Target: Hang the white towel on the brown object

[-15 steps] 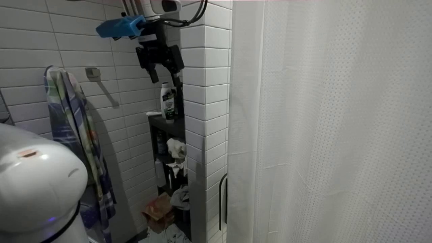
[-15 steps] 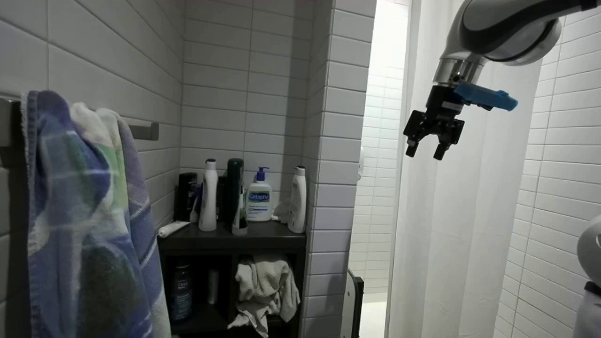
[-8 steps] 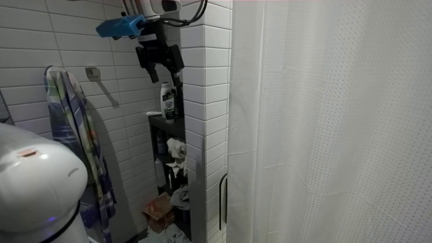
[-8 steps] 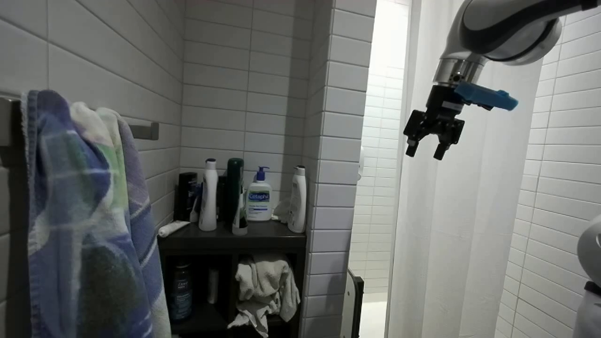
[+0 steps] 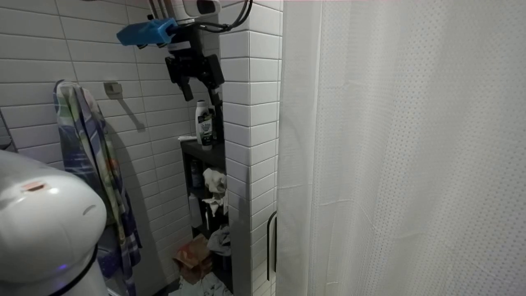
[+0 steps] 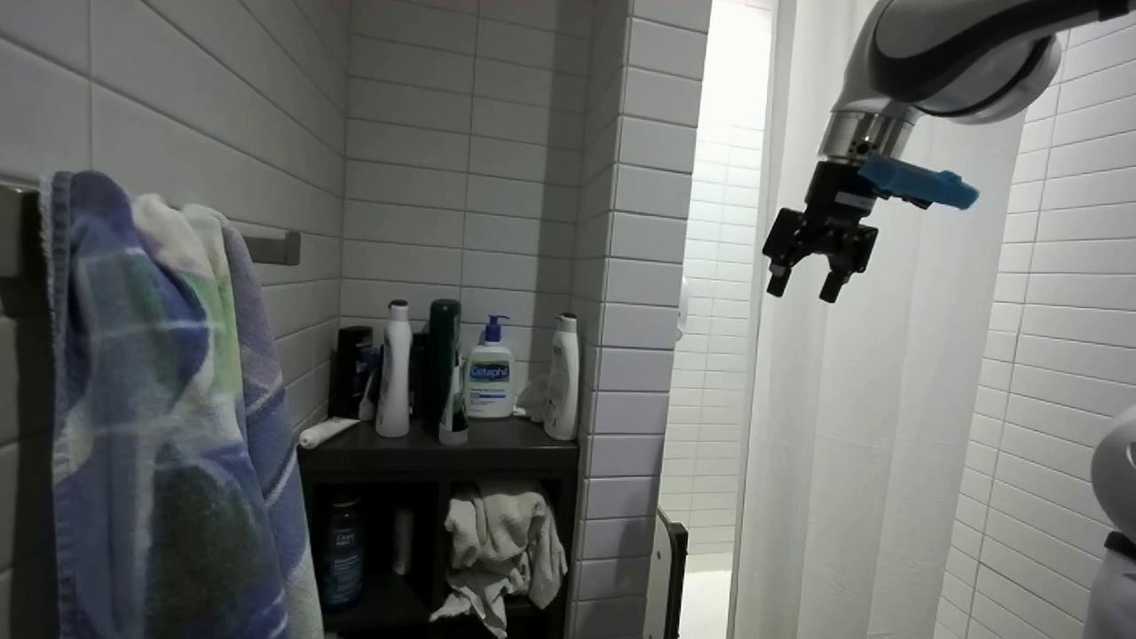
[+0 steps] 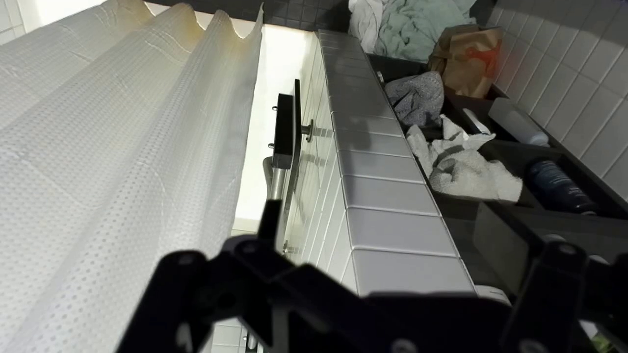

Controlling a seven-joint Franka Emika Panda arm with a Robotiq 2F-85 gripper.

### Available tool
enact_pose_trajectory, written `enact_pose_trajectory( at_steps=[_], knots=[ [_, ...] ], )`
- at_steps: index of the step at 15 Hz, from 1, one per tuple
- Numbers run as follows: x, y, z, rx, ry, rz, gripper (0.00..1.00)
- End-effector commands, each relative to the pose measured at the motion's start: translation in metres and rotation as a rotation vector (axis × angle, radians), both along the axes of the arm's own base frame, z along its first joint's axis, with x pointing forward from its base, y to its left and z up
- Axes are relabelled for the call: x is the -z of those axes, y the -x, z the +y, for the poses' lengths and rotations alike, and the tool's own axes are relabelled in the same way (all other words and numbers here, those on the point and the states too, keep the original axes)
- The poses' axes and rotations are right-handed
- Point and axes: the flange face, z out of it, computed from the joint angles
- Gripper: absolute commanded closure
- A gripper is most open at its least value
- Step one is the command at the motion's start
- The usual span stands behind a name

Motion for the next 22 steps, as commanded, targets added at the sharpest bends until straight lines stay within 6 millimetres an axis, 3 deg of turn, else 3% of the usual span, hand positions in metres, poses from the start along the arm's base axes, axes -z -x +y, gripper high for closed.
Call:
enact_pose_trajectory(
  at_steps=[1, 5, 9, 17, 21, 22],
  knots=[
    [-0.001, 0.0, 0.0, 0.0, 0.0, 0.001, 0.0],
    [-0.001, 0.0, 0.0, 0.0, 0.0, 0.001, 0.0],
    [0.014, 0.005, 0.023, 0.009, 0.009, -0.001, 0.0],
    [0.092, 0.014, 0.091, -0.045, 0.037, 0.103, 0.0],
    [0.123, 0.014, 0.117, -0.099, 0.046, 0.106, 0.0],
    [0.121, 0.005, 0.129, -0.122, 0.055, 0.101, 0.0]
  ],
)
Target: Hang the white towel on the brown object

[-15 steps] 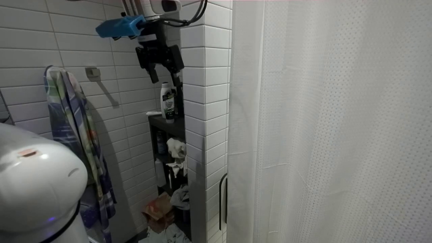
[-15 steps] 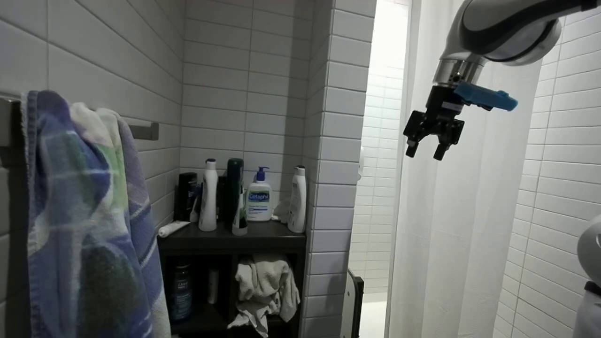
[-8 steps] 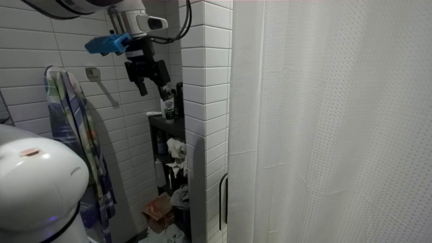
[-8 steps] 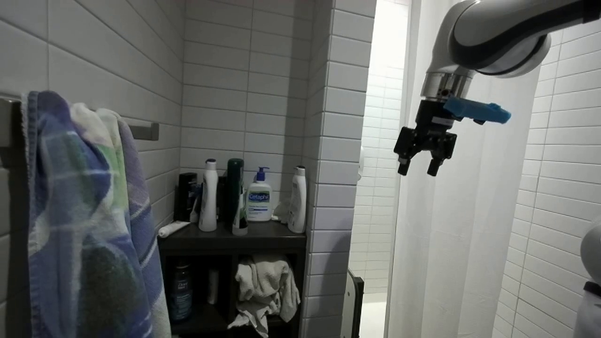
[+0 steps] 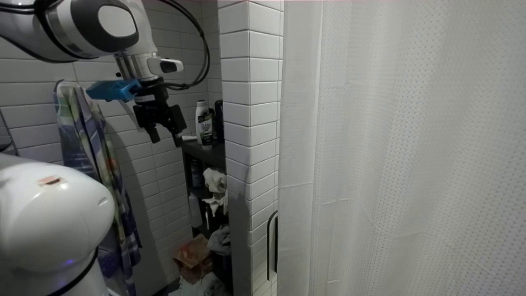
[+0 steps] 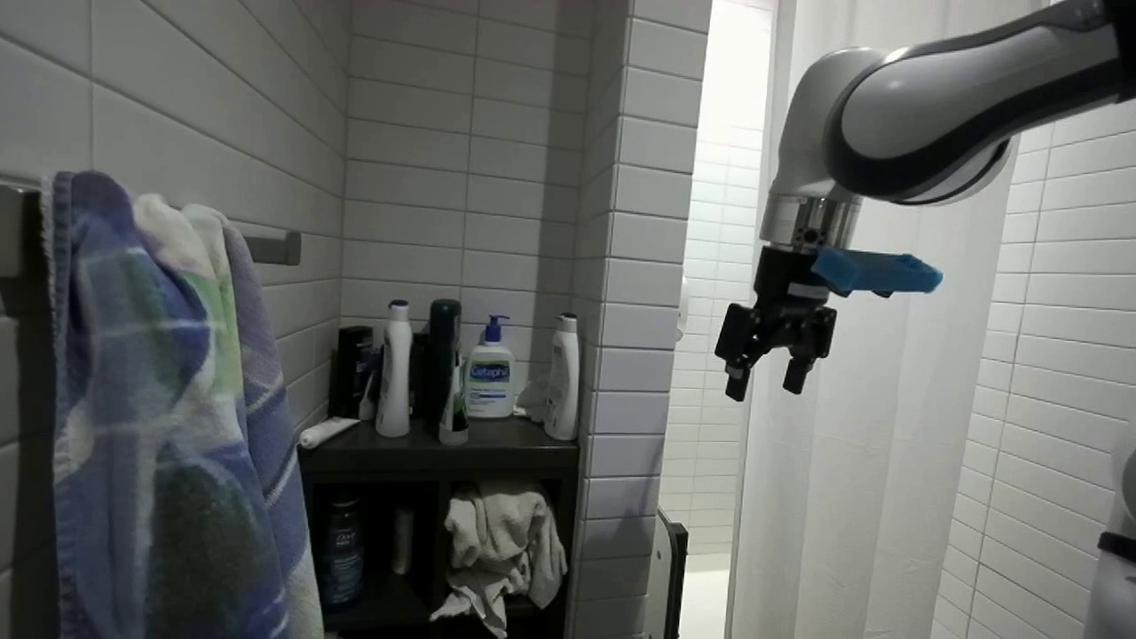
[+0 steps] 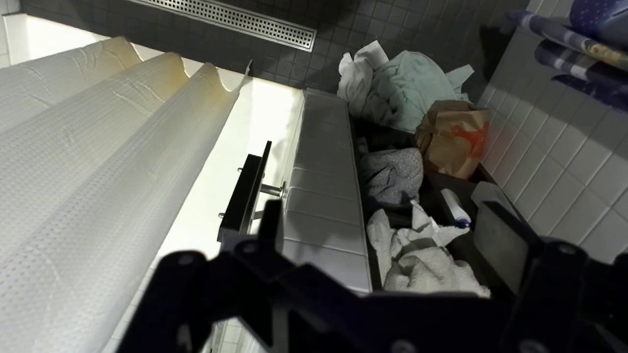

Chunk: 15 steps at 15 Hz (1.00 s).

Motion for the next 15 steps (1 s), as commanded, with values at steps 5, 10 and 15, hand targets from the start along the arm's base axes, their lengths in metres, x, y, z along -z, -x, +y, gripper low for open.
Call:
enact_pose_trajectory(
  at_steps=[5, 10, 15],
  knots=[
    [0.046, -0.029, 0.055, -0.098, 0.008, -0.039, 0.0],
    [0.1, -0.051, 0.067, -0.098, -0.007, 0.02, 0.0],
    [0.165, -0.062, 0.068, -0.139, 0.021, 0.116, 0.0]
  ],
)
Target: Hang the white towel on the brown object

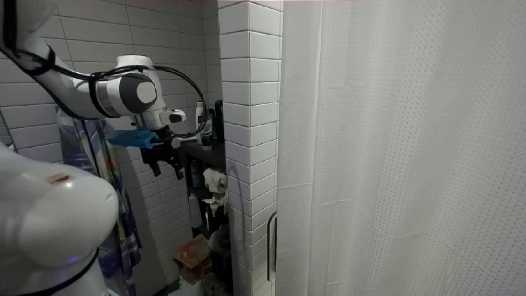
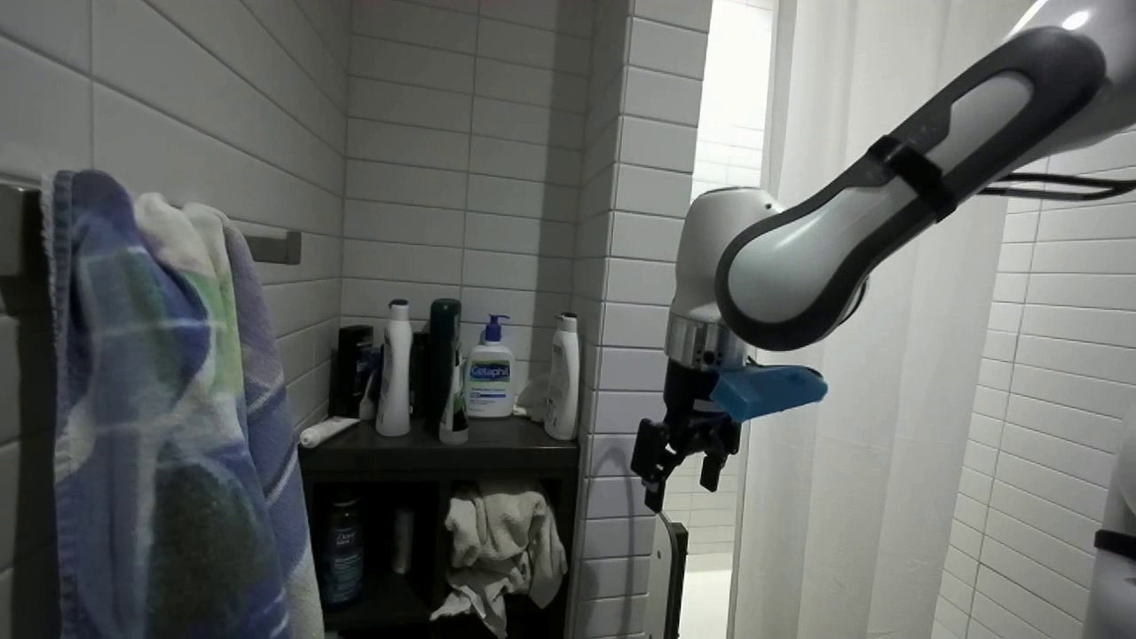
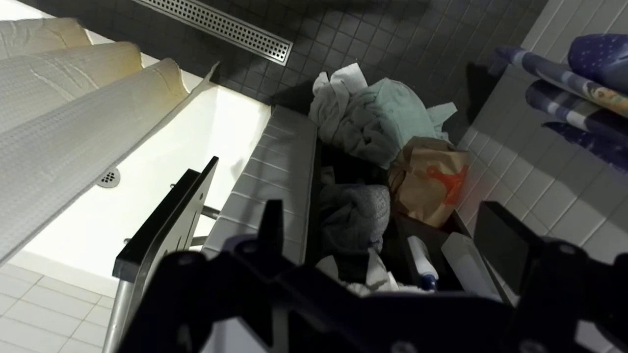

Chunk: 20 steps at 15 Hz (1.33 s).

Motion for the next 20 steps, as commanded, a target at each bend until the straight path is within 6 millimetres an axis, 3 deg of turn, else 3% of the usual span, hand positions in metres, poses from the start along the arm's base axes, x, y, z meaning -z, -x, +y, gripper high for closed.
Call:
enact_pose_trajectory(
  at_steps=[1, 5, 10, 15, 19, 20],
  knots=[
    [0.048, -0.007, 0.004, -0.019, 0.019, 0.05, 0.0],
    [0.091, -0.005, 0.013, -0.054, 0.026, 0.08, 0.0],
    [0.112, -0.01, 0.033, -0.161, -0.015, -0.062, 0.0],
    [0.095, -0.01, 0.04, -0.231, -0.077, -0.234, 0.0],
    [0.073, 0.001, 0.032, -0.247, -0.114, -0.331, 0.0],
    [0.072, -0.004, 0.034, -0.25, -0.118, -0.34, 0.0]
  ],
)
